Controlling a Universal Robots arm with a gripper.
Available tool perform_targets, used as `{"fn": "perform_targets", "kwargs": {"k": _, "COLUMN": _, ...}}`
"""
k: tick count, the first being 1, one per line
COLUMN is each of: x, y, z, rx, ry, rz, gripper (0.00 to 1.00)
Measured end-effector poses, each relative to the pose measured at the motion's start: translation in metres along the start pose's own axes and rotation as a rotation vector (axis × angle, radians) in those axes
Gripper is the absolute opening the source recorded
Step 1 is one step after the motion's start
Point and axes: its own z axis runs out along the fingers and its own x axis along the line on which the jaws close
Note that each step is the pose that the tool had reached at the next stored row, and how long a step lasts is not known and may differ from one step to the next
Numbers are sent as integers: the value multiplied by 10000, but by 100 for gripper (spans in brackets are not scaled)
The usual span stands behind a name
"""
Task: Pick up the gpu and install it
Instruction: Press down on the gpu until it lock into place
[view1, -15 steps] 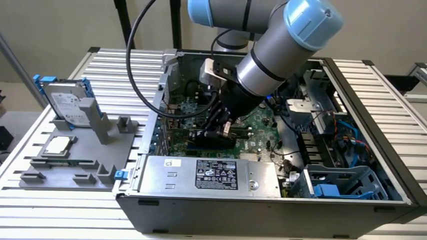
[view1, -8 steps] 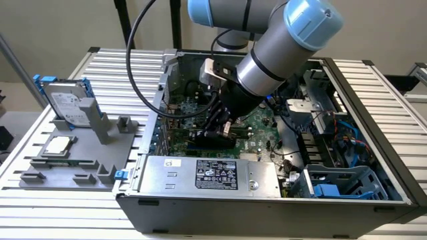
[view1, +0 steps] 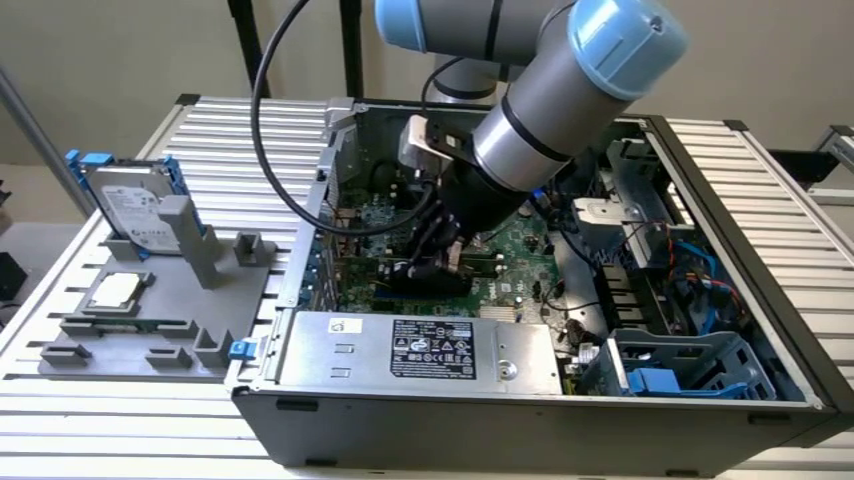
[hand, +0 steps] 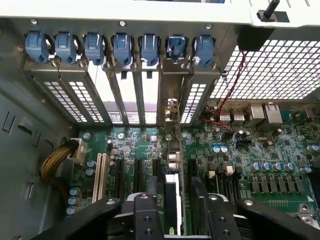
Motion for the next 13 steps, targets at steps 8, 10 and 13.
{"fn": "perform_targets", "kwargs": {"k": 8, "x": -15, "y": 161, "z": -312, "rx": 7, "ry": 1, "rz": -1, "gripper": 100}}
{"fn": "perform_targets", "kwargs": {"k": 10, "x": -18, "y": 196, "z": -378, "rx": 47, "ry": 2, "rz": -2, "gripper": 100}}
{"fn": "perform_targets", "kwargs": {"k": 13, "x": -24, "y": 218, "z": -395, "rx": 390, "ry": 41, "rz": 0, "gripper": 0}}
